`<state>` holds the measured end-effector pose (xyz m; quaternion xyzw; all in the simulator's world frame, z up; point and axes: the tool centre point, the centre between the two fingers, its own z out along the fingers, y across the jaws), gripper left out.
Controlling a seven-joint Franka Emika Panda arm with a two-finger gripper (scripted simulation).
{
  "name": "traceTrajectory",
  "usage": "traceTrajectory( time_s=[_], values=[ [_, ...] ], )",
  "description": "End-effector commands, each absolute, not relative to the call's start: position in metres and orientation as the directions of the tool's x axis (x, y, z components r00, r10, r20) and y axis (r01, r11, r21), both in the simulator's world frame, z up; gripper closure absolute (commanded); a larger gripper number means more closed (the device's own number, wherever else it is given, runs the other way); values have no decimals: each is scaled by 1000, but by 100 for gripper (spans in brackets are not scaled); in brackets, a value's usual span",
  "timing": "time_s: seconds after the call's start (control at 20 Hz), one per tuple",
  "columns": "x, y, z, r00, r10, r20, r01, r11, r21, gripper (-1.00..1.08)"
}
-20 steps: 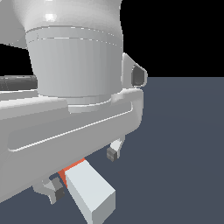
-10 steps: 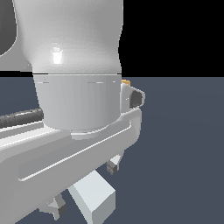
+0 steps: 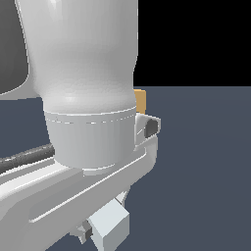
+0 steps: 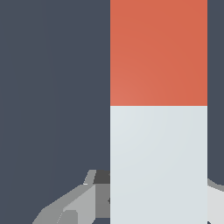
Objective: Insert the peg into the horizontal hole in a box.
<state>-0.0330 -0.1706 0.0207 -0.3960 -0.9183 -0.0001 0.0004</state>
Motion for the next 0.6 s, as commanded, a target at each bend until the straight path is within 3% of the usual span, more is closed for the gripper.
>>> traceTrajectory(
  time_s=[0.0,0.55],
  values=[
    [-33,-171,20,-686,727,0,727,686,0,108],
    [-34,-168,21,-681,732,1,732,681,0,108]
  ],
)
